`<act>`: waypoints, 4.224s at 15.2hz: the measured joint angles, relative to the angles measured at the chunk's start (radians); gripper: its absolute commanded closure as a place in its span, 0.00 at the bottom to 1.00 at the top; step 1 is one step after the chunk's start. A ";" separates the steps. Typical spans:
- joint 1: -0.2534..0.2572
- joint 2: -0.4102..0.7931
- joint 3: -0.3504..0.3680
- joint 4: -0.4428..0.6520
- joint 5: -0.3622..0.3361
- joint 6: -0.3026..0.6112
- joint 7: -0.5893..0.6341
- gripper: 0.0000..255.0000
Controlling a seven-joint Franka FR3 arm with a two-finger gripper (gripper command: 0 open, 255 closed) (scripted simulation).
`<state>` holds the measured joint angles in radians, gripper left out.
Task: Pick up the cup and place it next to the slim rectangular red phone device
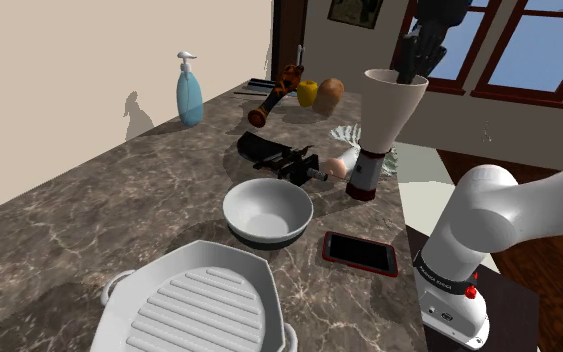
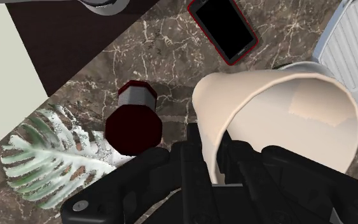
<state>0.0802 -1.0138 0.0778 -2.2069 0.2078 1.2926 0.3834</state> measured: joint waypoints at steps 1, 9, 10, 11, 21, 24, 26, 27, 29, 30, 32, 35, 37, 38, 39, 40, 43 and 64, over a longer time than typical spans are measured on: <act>0.002 -0.028 -0.005 0.003 -0.001 -0.030 0.004 1.00; 0.006 -0.131 -0.009 -0.104 -0.001 -0.030 -0.002 1.00; 0.006 -0.141 -0.009 -0.121 -0.002 -0.023 -0.004 1.00; 0.006 -0.150 -0.009 -0.138 -0.001 -0.015 -0.006 1.00; 0.007 -0.245 0.001 -0.316 0.007 0.067 -0.022 1.00; 0.008 -0.269 0.007 -0.368 0.012 0.095 -0.025 1.00; 0.009 -0.287 0.011 -0.401 0.015 0.109 -0.026 1.00; 0.009 -0.296 0.010 -0.420 0.015 0.119 -0.030 1.00; 0.010 -0.311 0.012 -0.451 0.016 0.135 -0.033 1.00; 0.011 -0.322 0.014 -0.466 0.018 0.139 -0.033 1.00; 0.013 -0.338 0.022 -0.497 0.026 0.154 -0.032 1.00; 0.015 -0.363 0.025 -0.546 0.028 0.177 -0.037 1.00; 0.016 -0.382 0.025 -0.580 0.028 0.192 -0.042 1.00; 0.018 -0.391 0.030 -0.599 0.033 0.201 -0.042 1.00; 0.019 -0.403 0.033 -0.614 0.036 0.205 -0.041 1.00; 0.020 -0.405 0.034 -0.620 0.037 0.210 -0.041 1.00; 0.020 -0.407 0.034 -0.627 0.037 0.214 -0.043 1.00; 0.008 -0.346 -0.001 -0.482 0.005 0.129 -0.043 0.00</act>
